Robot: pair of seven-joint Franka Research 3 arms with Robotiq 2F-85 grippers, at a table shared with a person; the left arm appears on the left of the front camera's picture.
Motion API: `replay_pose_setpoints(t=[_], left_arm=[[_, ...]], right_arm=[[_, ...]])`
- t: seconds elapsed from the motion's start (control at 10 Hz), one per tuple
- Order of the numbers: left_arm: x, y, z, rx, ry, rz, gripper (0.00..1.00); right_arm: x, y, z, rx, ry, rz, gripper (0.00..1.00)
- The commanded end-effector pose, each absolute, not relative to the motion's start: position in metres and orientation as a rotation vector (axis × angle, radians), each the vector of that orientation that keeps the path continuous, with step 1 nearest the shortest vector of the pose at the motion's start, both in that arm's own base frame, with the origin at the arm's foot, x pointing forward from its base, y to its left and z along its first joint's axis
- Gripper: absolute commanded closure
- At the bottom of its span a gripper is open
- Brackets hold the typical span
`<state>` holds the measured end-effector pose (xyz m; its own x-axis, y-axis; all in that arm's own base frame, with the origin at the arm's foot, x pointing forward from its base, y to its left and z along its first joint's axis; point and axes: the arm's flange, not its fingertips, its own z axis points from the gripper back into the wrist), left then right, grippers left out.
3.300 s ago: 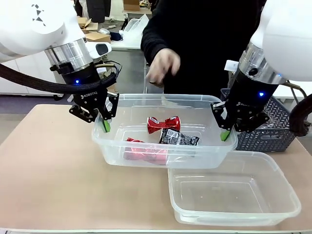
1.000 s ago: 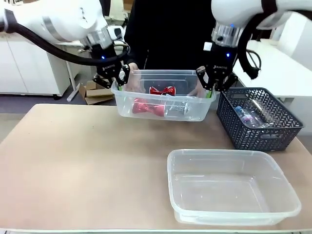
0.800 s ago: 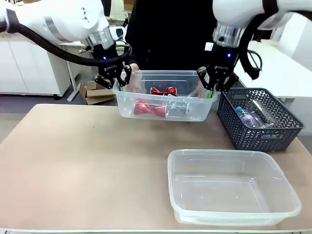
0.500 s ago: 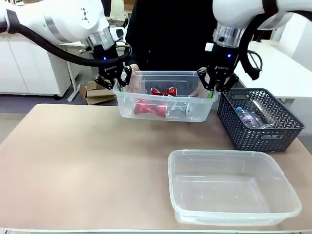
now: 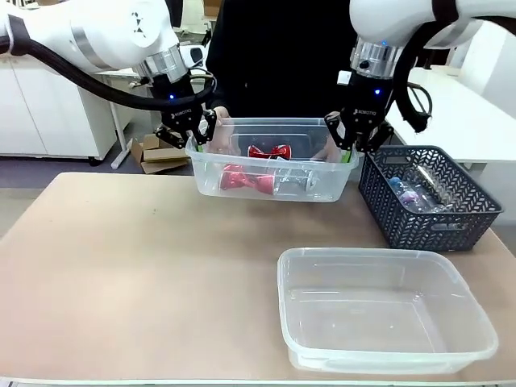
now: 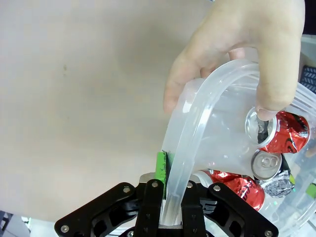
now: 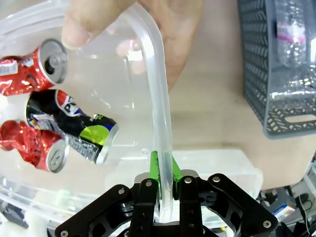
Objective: Sort the waste into each basket.
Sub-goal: Release the Organizing box you were holding.
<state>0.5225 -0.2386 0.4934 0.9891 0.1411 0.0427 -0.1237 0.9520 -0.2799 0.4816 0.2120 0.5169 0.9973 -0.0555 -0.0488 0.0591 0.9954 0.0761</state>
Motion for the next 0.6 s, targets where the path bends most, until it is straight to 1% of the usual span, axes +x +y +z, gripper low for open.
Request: replay_pose_setpoints(t=[0.0,0.2,0.3,0.4,0.5], left_arm=[[0.5256,-0.2354,0.4940,-0.285,-0.073,0.147,0.95],[0.5256,-0.2354,0.4940,-0.285,-0.073,0.147,0.95],[0.5225,-0.2387,0.4934,-0.280,-0.062,0.134,0.37],[0.5209,-0.2396,0.4943,-0.267,-0.065,0.127,0.37],[0.5208,-0.2393,0.4945,-0.267,-0.069,0.128,0.00]], right_arm=[[0.4802,0.2135,0.5177,0.075,0.048,-0.054,0.94],[0.4817,0.2119,0.5169,0.078,0.047,-0.058,0.94],[0.4797,0.2129,0.5143,0.052,0.038,-0.071,0.39],[0.4779,0.2137,0.5128,0.062,0.025,-0.059,0.39],[0.4769,0.2122,0.5126,0.061,0.015,-0.053,0.00]])
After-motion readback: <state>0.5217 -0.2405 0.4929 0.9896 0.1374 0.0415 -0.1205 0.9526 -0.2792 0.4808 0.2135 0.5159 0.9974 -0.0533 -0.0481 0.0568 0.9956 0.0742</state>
